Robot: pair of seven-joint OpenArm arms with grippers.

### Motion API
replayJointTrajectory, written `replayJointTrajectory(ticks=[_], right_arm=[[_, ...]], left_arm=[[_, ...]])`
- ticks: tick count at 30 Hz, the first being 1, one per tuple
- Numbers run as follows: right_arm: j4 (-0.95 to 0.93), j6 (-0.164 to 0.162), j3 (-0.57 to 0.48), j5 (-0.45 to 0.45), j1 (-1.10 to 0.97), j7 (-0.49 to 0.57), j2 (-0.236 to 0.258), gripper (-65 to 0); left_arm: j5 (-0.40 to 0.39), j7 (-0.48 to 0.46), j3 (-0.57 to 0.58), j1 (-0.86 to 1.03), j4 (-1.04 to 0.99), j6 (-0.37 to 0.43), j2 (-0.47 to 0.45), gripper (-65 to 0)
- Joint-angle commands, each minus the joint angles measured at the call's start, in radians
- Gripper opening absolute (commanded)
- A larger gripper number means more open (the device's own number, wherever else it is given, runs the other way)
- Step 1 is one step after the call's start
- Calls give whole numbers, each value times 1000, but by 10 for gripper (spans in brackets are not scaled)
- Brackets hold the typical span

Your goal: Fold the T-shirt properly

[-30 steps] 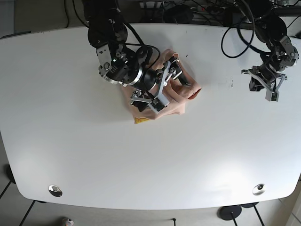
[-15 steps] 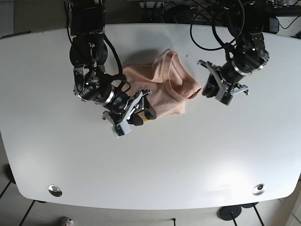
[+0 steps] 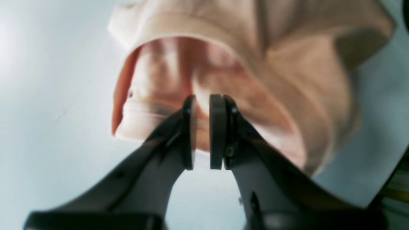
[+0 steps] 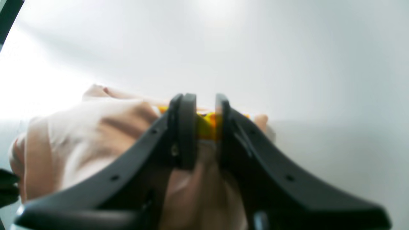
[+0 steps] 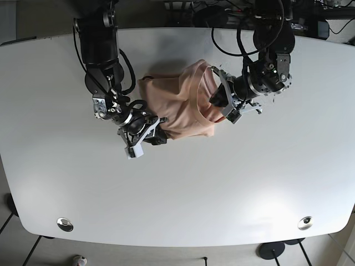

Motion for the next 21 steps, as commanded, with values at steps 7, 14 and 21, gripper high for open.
replayJointTrajectory(ticks=[7, 14, 21], right_arm=[[436, -11, 10, 84, -31, -245, 85, -563], [582, -13, 7, 214, -163, -310, 154, -563], [570, -13, 9, 214, -211, -307, 163, -563]], left_arm=[[-27, -13, -2, 18, 197, -5, -72, -594], [-24, -13, 27, 112, 246, -2, 69, -544], [-18, -12, 137, 144, 245, 133, 89, -426]])
